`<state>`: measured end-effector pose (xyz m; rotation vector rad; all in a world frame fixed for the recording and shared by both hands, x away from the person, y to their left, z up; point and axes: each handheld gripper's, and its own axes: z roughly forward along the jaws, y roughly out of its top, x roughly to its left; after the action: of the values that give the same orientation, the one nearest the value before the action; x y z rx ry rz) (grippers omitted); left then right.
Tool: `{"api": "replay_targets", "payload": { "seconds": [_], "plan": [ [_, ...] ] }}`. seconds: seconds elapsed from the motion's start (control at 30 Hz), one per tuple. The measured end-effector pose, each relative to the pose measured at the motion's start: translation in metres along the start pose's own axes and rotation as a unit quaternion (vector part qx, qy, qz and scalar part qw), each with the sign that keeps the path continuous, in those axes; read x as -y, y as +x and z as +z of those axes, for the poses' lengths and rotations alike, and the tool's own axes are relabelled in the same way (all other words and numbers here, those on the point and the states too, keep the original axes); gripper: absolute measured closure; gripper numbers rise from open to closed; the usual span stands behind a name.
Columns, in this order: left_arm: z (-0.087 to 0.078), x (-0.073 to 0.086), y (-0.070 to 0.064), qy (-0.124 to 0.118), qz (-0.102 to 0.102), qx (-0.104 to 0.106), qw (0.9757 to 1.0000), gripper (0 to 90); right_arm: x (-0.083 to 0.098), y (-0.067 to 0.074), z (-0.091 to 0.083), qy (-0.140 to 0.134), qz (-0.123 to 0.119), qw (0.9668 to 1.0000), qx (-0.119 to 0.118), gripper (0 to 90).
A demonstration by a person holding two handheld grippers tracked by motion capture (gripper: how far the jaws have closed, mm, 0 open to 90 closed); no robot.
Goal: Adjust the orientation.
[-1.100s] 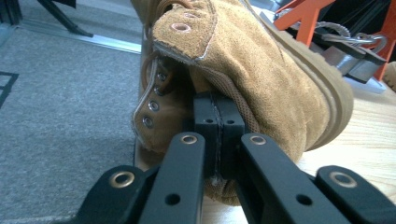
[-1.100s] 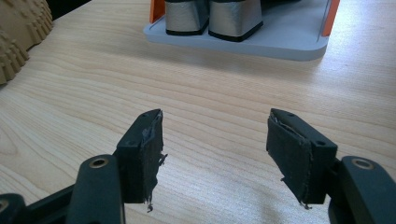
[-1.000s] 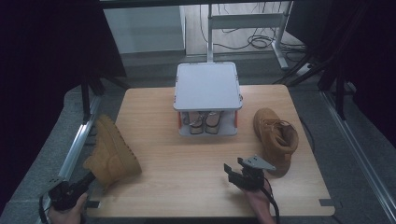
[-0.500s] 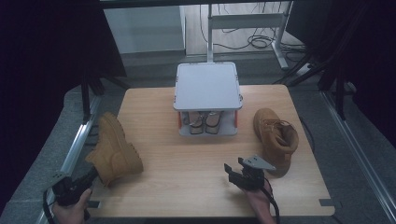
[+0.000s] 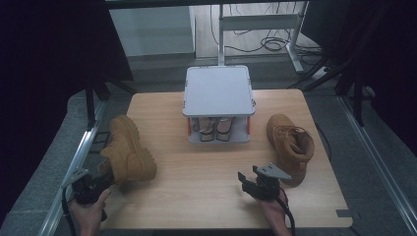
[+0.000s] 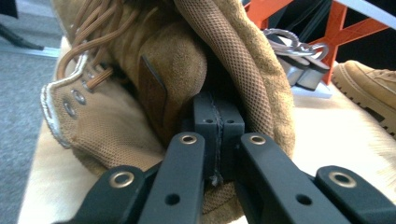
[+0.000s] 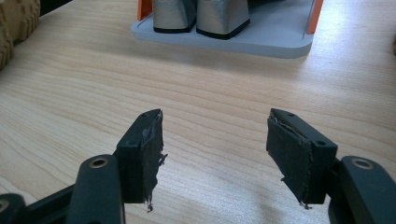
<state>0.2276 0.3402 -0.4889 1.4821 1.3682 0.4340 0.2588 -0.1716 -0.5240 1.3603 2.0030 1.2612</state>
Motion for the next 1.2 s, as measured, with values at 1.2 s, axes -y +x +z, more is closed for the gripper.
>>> {"api": "replay_targets", "payload": {
  "seconds": [1.2],
  "plan": [
    [0.063,-0.046,-0.092,0.020,0.090,0.057,0.9942,89.2,0.000,-0.011,-0.001,0.002,0.010,0.9997,0.021,36.5]
  ]
}}
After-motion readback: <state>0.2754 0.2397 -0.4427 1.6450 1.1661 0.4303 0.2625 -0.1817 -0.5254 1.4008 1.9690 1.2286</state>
